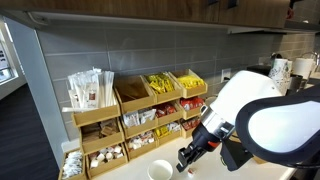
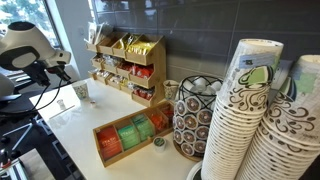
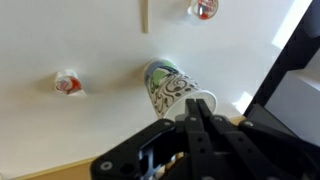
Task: Place the straw in the cup
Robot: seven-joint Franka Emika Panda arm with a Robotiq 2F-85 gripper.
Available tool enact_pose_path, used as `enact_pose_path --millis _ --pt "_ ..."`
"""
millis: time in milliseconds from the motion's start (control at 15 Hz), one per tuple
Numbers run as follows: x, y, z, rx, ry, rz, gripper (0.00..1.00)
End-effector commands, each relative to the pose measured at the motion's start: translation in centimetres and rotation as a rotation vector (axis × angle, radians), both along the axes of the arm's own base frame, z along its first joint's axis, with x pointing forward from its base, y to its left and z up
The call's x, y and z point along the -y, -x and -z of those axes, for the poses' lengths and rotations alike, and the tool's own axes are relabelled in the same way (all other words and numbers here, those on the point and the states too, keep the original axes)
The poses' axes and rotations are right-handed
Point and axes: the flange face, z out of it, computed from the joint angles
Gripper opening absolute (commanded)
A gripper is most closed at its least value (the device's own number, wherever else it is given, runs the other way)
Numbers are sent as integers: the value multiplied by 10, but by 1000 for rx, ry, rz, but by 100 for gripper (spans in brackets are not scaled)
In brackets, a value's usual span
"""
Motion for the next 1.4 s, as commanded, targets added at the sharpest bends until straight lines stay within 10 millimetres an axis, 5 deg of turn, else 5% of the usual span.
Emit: enact_pose_path --millis 0,467,533,600,1200,1333 --pt "-1 1 -4 17 -16 -24 7" --pt "-1 0 -6 30 -29 -50 7" --pt "-2 0 -6 30 -29 -50 32" --pt "-5 3 -4 18 -32 -83 32" --pt "-25 31 37 -151 71 -329 98" --pt "-32 34 47 -165 99 -366 100"
